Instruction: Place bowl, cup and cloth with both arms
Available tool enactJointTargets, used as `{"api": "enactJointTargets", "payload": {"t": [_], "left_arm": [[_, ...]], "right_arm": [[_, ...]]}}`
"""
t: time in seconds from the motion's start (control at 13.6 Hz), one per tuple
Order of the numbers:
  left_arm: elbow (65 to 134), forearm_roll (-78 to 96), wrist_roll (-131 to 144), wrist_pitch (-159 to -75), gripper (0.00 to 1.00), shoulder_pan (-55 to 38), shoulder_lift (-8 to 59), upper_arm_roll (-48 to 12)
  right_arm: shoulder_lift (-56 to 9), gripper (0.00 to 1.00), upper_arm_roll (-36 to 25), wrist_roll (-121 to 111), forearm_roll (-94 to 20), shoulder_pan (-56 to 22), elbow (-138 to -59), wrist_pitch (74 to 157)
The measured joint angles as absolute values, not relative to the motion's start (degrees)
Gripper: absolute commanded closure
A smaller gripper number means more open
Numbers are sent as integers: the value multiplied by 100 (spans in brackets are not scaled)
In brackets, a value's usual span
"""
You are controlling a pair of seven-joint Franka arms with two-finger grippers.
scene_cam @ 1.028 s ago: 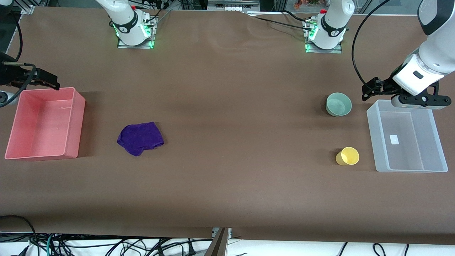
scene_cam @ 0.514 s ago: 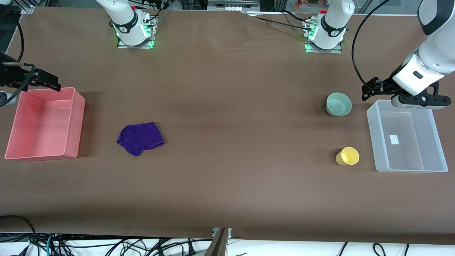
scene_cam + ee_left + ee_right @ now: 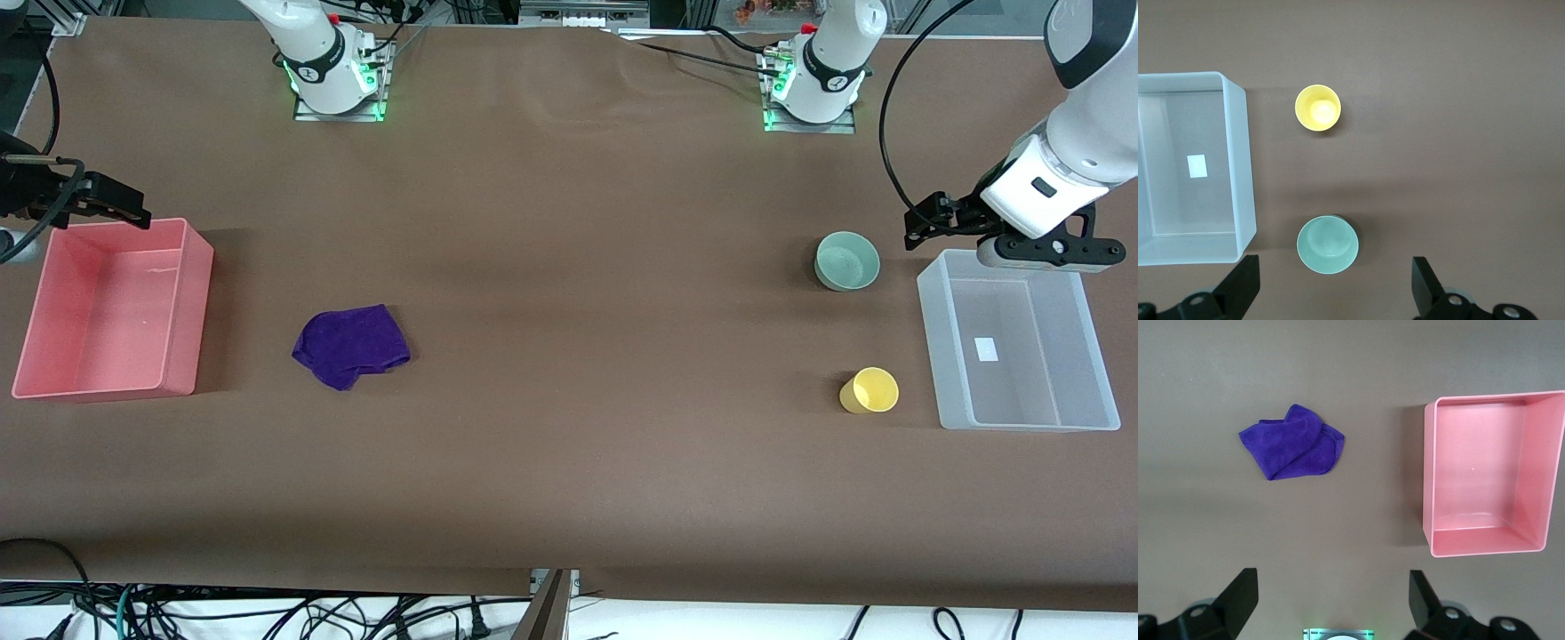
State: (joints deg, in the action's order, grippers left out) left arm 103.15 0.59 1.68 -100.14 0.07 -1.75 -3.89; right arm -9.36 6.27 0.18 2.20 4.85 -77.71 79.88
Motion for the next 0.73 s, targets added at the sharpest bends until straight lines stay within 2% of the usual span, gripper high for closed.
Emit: {"api": "enactJointTargets", "payload": {"t": [0.29, 0.73], "left_arm": [[10315, 59, 168, -10013, 0, 7, -175, -386], [10321, 59, -28, -9921, 0, 28, -131, -378]], "right_arm": [[-936, 0, 762, 17, 232, 473, -8108, 8040], [-945, 0, 878, 22, 250, 465, -8769, 8543]]}}
